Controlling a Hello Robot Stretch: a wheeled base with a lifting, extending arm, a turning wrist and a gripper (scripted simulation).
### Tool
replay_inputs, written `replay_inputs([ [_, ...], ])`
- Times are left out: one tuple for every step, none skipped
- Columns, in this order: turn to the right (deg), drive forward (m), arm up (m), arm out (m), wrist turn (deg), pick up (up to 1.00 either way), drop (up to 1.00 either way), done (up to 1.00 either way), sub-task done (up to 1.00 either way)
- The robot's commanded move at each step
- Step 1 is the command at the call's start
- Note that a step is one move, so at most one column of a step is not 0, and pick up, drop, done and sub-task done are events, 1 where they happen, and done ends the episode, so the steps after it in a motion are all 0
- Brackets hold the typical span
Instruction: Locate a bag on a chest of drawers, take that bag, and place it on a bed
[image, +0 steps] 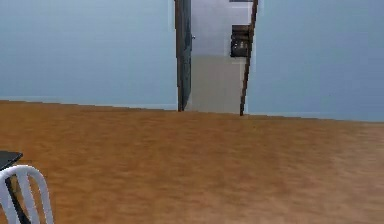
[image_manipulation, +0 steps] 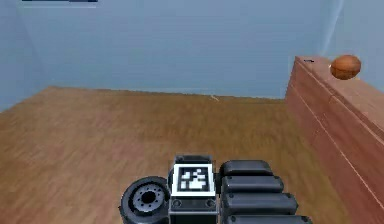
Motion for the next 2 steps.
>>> replay_inputs([
  [0.0, 0.75, 0.00, 0.00, 0.0, 0.00, 0.00, 0.00, 0.00],
  [-42.0, 0.00, 0.00, 0.00, 0.0, 0.00, 0.00, 0.00, 0.00],
])
